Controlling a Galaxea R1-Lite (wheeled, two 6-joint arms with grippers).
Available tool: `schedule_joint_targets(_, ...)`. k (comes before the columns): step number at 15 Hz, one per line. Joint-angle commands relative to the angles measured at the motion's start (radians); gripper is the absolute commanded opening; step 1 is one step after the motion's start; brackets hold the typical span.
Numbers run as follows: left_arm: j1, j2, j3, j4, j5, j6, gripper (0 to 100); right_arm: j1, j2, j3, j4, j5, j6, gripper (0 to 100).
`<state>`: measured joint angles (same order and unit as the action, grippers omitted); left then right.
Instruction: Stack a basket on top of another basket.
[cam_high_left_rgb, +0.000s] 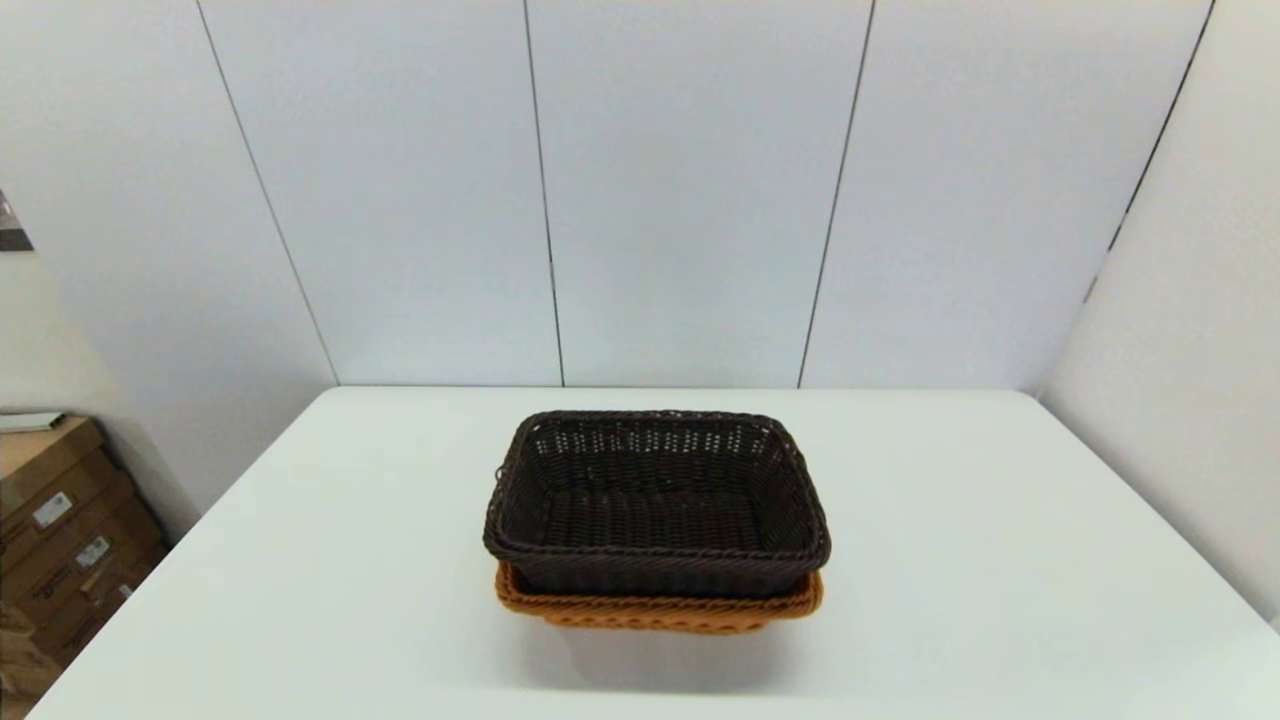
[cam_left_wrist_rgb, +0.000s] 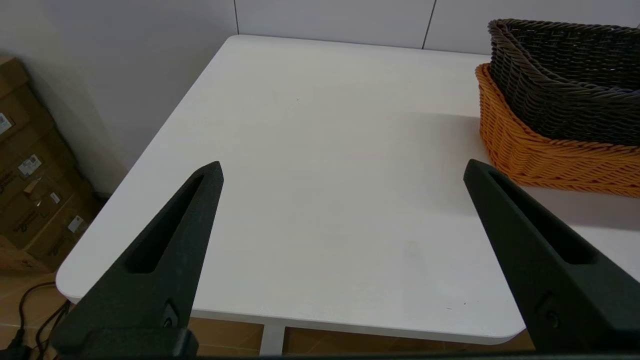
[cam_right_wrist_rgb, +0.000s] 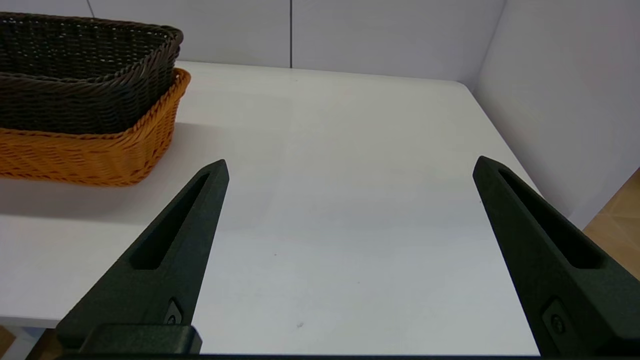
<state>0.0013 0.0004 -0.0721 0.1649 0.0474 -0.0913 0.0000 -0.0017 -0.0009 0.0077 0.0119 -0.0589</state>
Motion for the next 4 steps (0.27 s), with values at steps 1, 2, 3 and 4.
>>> schedule_joint_targets(1, 0.000, -0.002, 0.000, 0.001, 0.000, -0.001, 100, 0.000, 0.000, 0.001, 0.002, -0.001, 0.002, 100)
schedule_joint_targets(2, 0.000, -0.002, 0.000, 0.001, 0.000, -0.001, 100, 0.000, 0.000, -0.001, 0.002, -0.001, 0.008, 100)
schedule_joint_targets(3, 0.000, -0.002, 0.000, 0.001, 0.000, -0.001, 100, 0.000, 0.000, -0.001, 0.000, 0.000, 0.013, 100)
schedule_joint_targets(4, 0.000, -0.002, 0.000, 0.001, 0.000, -0.001, 100, 0.000, 0.000, -0.001, 0.000, 0.000, 0.011, 100)
